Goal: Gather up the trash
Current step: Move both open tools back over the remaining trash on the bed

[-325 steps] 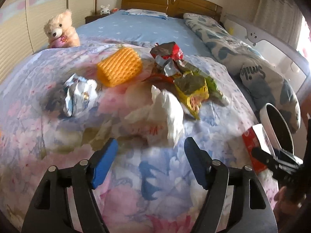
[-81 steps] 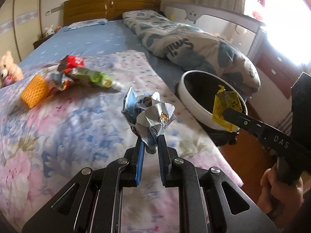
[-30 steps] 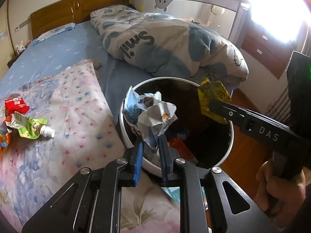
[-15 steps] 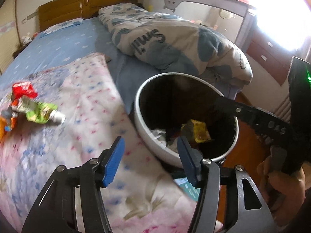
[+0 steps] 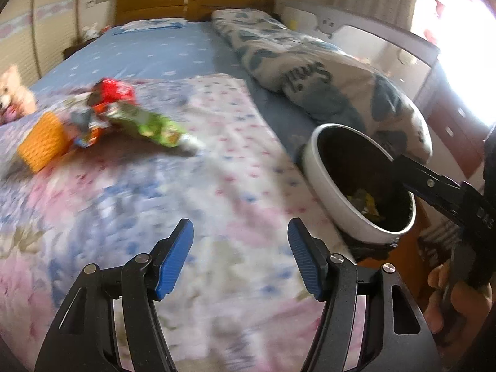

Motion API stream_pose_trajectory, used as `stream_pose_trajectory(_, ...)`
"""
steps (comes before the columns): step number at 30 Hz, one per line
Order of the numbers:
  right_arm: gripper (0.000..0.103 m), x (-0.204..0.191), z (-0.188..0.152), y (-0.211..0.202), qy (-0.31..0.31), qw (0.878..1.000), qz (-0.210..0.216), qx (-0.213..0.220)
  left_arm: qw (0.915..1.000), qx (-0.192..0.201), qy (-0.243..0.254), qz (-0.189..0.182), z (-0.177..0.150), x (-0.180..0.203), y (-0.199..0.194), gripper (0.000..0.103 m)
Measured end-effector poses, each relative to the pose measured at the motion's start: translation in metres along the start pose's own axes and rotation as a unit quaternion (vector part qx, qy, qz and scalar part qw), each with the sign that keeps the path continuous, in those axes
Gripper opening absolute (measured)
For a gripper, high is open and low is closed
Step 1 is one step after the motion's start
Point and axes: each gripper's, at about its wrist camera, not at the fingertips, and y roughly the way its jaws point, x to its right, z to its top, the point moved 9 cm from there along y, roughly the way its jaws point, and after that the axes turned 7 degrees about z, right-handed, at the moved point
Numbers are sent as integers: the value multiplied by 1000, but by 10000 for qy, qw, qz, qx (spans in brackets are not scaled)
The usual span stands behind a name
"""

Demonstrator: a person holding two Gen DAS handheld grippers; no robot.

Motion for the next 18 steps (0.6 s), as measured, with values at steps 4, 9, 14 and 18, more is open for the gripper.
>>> stream_pose_trajectory(4,87,-25,-5,12,-183,9995,217,-109,9996,-26,-257,139,-5,-31,0,64)
stream_pose_trajectory(9,87,-56,-13,32,-396,9975,498,-303,9985,-52,-442,306,-10,-61,-1,64)
stream_pose_trajectory(14,87,-83,-17,51,-604,9947,710,-430,9971,-61,-590,479,-14,-90,-2,64)
stream_pose_trajectory(18,87,-98,-19,64,-721,9924,853,-521,9952,-85,-745,625,-13,-114,-2,64)
